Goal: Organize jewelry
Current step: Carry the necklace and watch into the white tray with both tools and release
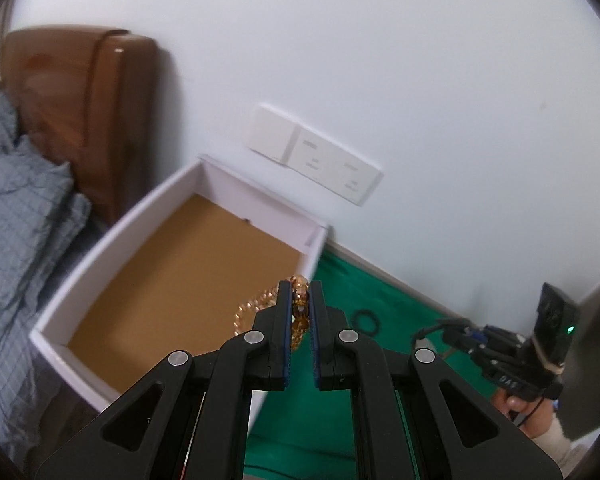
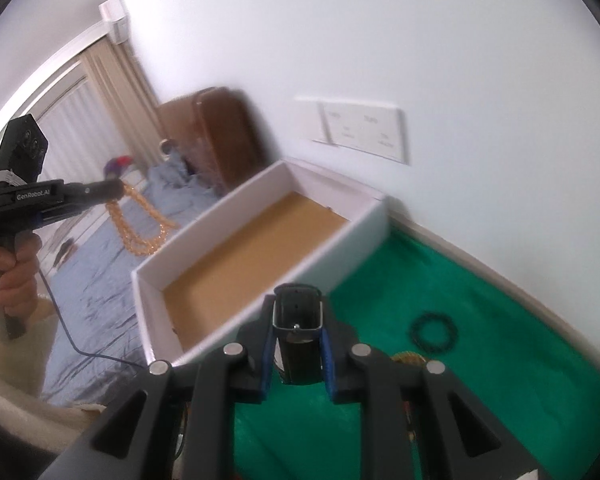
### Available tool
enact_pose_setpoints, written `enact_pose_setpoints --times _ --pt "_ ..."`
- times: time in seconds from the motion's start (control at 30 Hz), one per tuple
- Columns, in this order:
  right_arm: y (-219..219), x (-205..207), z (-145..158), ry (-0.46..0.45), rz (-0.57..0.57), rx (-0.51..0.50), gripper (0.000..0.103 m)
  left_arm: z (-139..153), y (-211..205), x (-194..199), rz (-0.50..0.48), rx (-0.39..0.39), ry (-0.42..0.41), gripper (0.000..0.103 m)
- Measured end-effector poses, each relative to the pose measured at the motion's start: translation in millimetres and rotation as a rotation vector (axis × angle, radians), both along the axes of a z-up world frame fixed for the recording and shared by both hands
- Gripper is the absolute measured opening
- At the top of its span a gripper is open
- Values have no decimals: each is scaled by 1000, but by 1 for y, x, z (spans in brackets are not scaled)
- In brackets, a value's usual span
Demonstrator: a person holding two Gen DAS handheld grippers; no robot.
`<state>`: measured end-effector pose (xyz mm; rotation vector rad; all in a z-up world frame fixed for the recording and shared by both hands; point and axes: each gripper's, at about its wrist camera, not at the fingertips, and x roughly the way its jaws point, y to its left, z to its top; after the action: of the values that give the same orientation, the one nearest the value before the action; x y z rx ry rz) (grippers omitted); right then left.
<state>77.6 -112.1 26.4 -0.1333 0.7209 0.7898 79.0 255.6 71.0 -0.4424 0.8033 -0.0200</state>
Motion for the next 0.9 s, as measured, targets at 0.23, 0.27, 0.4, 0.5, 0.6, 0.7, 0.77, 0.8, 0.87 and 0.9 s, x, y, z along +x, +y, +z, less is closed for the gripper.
enact_pose_setpoints --times 0.23,0.27,0.4,0.5,0.6,0.7,0.77,0.8,0.87,0.9 --pt "53 14 11 41 123 31 20 -35 33 -15 98 48 64 6" --pt "66 16 8 60 152 28 20 -43 38 -16 110 58 79 6" --pt "108 20 -11 88 226 1 20 -79 54 -16 150 80 138 6" --pt "143 27 -39 104 250 -50 20 -109 64 -15 174 67 189 6" --pt "176 32 -69 99 268 -115 20 -136 71 -15 198 49 230 6" --pt "206 40 -102 107 276 -179 20 -157 77 -13 220 15 268 6" --pt "218 44 -120 110 275 -214 20 -167 79 -10 233 9 296 6" --pt "222 45 -126 109 270 -229 20 -172 80 -8 238 8 311 6" --pt "229 47 -139 109 261 -259 20 -177 80 -5 240 16 331 6" --pt "232 49 -145 116 257 -267 20 -179 80 -3 241 24 342 6"
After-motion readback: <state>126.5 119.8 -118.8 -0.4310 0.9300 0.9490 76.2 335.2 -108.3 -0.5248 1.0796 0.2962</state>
